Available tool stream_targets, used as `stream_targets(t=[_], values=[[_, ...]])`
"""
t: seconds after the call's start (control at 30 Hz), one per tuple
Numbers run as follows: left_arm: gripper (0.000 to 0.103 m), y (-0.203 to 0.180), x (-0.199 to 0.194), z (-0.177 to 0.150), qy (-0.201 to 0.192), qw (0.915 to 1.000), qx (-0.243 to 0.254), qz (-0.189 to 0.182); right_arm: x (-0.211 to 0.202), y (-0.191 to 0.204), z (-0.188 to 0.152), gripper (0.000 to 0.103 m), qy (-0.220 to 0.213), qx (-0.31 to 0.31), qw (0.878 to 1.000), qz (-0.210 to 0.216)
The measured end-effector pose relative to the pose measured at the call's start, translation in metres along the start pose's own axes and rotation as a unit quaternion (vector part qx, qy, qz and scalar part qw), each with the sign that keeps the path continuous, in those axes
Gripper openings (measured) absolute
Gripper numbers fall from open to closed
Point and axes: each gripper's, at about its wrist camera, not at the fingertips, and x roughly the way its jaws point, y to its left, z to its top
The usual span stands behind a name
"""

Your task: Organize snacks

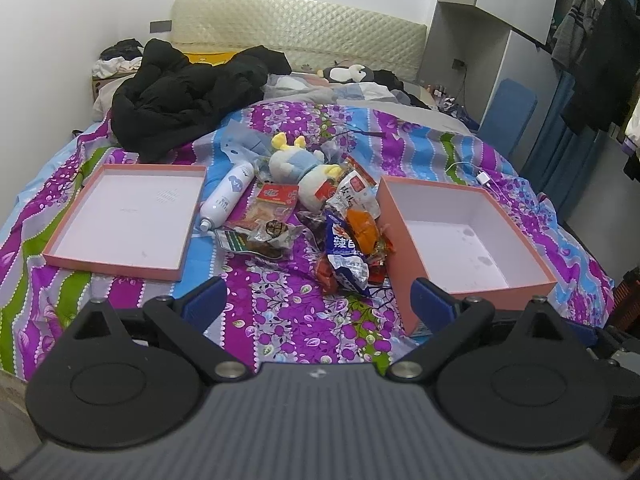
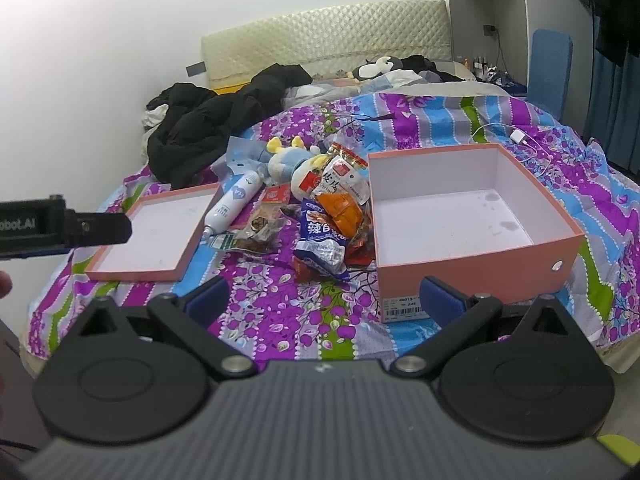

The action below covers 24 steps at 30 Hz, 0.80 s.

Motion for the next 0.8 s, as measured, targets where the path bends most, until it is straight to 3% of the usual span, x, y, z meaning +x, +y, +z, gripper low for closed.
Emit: stream_targets(t=[0.6, 0.8], values=[[0.100, -0.0001, 0.0025, -0.0021, 0.002, 1.0000, 0.004, 0.000, 0.0044, 0.0004, 0.0022, 0.103, -0.001, -0.003, 1.000, 0.003], [0.100, -0.0001, 0.0026, -0.0046, -0.001, 1.0000, -0.001, -0.006, 0.0026, -0.0009, -0.0016, 0.103, -0.019, 0.009, 1.000, 0.002]])
